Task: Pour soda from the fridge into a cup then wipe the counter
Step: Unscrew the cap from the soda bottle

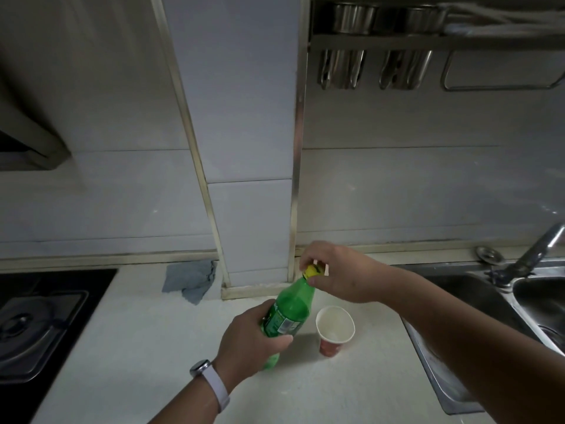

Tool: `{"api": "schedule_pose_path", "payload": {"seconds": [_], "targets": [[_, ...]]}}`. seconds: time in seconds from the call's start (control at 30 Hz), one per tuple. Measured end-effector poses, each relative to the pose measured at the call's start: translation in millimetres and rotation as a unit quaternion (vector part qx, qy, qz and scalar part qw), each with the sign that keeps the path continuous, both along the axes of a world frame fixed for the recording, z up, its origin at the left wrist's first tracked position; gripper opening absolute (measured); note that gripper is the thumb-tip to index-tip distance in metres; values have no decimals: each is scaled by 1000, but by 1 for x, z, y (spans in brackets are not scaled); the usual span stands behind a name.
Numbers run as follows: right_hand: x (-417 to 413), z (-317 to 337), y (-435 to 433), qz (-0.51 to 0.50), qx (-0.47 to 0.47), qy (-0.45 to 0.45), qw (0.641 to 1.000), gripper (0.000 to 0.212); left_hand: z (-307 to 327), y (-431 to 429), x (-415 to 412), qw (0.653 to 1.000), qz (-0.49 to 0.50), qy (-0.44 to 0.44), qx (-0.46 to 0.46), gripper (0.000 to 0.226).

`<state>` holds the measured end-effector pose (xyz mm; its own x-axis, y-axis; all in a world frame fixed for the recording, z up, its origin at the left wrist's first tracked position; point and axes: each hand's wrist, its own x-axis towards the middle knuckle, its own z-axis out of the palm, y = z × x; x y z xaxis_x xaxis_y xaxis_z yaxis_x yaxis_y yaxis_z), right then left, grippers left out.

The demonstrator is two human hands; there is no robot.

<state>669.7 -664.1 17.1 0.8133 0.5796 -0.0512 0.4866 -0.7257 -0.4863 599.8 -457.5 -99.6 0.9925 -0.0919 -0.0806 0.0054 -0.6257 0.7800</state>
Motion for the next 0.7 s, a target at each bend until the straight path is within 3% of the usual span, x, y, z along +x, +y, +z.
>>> {"api": "schedule_pose_path", "payload": {"seconds": [0.2, 0.47, 0.7], "targets": [[1, 1, 1, -77, -81, -3, 994, 31, 0, 1, 3, 1000, -15, -6, 23, 43], [-5, 3, -2, -2, -48, -2, 999, 11, 2, 5, 1, 999, -23, -8, 28, 44], [-9, 3, -7, 0, -50, 5, 999, 19, 3, 10, -2, 999, -38, 4, 31, 44]]}}
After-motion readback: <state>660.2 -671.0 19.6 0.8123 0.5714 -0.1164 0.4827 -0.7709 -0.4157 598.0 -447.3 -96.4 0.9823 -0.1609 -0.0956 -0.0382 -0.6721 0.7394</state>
